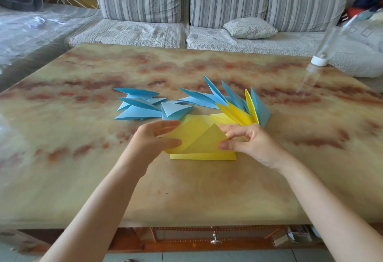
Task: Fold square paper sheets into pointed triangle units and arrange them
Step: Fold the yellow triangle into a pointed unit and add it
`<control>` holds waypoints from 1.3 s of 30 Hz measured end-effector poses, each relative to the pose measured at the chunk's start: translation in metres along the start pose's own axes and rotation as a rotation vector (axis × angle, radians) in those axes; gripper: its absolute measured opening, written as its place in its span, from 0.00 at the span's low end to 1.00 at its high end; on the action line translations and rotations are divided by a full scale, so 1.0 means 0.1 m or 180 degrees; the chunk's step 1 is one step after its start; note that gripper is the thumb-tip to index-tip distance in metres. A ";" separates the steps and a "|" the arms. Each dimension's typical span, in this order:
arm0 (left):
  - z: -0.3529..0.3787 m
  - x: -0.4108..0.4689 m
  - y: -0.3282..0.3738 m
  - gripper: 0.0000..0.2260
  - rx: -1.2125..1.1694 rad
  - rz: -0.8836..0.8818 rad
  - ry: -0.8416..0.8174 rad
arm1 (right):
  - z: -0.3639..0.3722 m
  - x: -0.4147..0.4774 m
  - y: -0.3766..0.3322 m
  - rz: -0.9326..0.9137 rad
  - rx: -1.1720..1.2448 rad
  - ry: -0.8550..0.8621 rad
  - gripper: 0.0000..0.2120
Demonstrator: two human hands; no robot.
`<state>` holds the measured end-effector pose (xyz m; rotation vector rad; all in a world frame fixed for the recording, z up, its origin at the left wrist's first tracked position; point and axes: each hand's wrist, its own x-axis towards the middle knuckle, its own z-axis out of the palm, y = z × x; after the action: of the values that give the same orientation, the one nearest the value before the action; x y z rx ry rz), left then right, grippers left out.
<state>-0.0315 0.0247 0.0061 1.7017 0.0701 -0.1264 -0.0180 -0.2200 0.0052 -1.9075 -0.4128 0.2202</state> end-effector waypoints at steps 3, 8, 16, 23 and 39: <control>0.01 0.02 0.01 0.20 -0.0203 -0.0039 -0.0021 | 0.00 0.02 0.01 -0.0202 -0.0132 0.0060 0.04; 0.07 -0.01 0.05 0.14 -0.0162 0.0023 0.0049 | 0.01 0.01 -0.02 -0.0147 0.0024 0.0122 0.05; 0.14 -0.04 0.03 0.06 0.0262 -0.0005 -0.0046 | 0.11 0.05 0.01 -0.0086 0.0267 0.0303 0.08; 0.13 -0.12 0.11 0.17 0.0125 0.0005 -0.0531 | 0.17 0.08 -0.03 -0.0141 0.0288 0.0897 0.13; 0.19 -0.17 0.14 0.11 0.0278 0.0209 -0.0488 | 0.19 0.08 -0.09 0.0043 0.0439 0.0943 0.11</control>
<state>-0.0475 0.0045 0.0196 1.7740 -0.1070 -0.2130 -0.0191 -0.1977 0.0072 -1.7729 -0.1803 -0.0261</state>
